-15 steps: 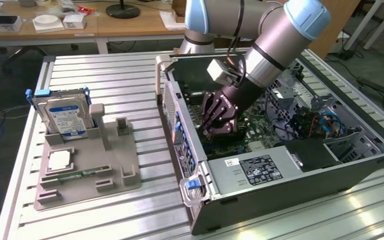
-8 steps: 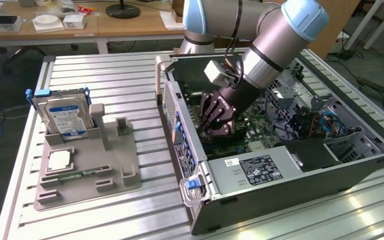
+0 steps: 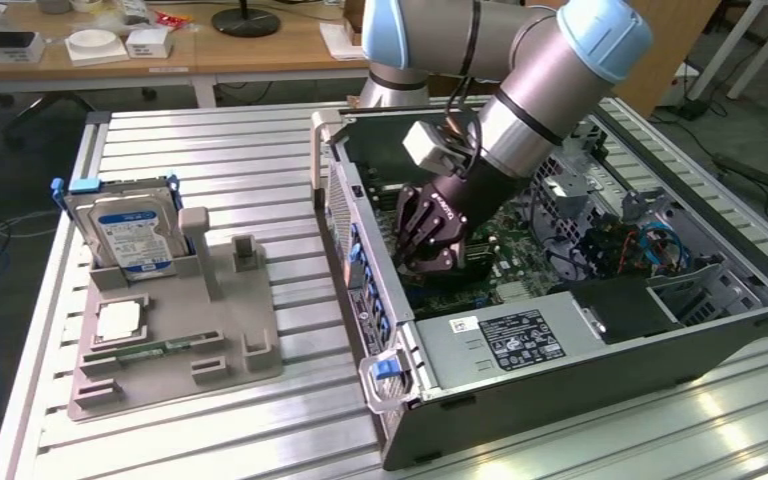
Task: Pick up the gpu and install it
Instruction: 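Press down on the gpu until it lock into place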
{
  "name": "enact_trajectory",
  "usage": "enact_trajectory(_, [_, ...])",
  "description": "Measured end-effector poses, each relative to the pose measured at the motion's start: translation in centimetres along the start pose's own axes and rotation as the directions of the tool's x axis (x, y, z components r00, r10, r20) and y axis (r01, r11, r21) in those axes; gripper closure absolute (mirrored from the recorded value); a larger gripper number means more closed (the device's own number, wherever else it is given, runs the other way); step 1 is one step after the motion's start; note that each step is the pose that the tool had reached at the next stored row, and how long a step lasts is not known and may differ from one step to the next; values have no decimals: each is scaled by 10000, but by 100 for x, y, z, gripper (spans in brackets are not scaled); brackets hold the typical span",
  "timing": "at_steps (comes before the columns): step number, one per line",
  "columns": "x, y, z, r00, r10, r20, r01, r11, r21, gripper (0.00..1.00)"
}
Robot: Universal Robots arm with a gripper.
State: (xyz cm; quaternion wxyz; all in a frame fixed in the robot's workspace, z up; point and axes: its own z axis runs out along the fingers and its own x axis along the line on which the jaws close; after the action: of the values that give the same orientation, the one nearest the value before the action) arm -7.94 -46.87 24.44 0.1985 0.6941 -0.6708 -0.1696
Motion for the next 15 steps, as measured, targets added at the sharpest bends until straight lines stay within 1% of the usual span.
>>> enact_trajectory(6, [-38,-17,11,10000,-24,-10,24,10000,1,90])
enact_trajectory(7, [-24,-19,16,10000,-25,-2,25,10000,0,90])
enact_trajectory(10, [24,-39,28,10000,-23,-8,23,10000,1,90])
enact_trajectory(12, [27,-73,16,10000,-23,-9,23,10000,1,90])
enact_trajectory(15, [29,-91,7,10000,-24,-10,24,10000,0,90])
